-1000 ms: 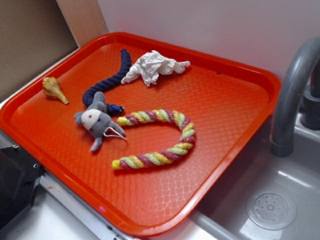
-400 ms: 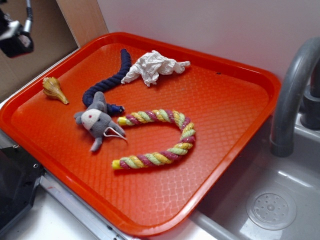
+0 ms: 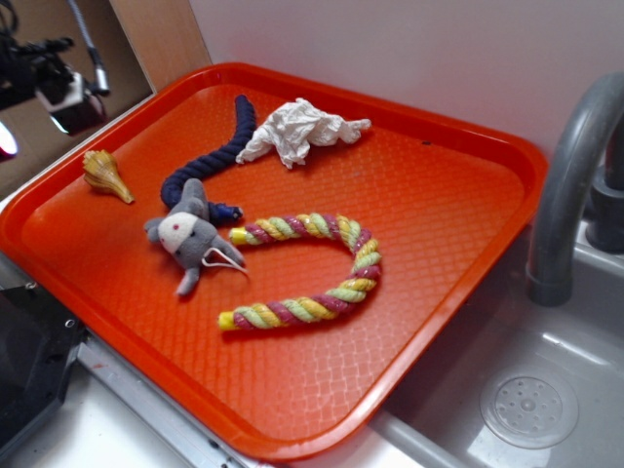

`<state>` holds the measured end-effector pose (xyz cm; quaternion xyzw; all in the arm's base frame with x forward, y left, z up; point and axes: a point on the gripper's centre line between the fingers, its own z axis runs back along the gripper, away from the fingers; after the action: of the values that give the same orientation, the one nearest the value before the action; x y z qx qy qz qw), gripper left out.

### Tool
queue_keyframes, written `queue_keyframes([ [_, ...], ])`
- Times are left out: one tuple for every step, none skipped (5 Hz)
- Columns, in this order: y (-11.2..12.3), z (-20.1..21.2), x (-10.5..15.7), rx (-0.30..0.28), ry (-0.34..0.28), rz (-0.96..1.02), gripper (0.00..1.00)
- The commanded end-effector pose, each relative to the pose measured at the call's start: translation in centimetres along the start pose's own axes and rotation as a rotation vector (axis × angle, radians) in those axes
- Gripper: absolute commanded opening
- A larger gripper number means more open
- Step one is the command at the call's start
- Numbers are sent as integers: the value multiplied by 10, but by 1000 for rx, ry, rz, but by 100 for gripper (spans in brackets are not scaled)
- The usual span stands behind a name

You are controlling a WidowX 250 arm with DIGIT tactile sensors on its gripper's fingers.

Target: Grab the shell.

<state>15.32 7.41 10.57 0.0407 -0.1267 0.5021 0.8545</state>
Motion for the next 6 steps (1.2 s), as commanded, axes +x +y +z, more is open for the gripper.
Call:
queue_keyframes([
  [-3,-27,20,52,-51,33,100],
  [0,-43,37,107,-70,52,100],
  [1,-62,55,136,-78,50,100],
  [-2,-75,73,150,-86,58,100],
  [-8,-92,81,155,-63,4,100],
  [-16,-94,74,140,-33,-65,17],
])
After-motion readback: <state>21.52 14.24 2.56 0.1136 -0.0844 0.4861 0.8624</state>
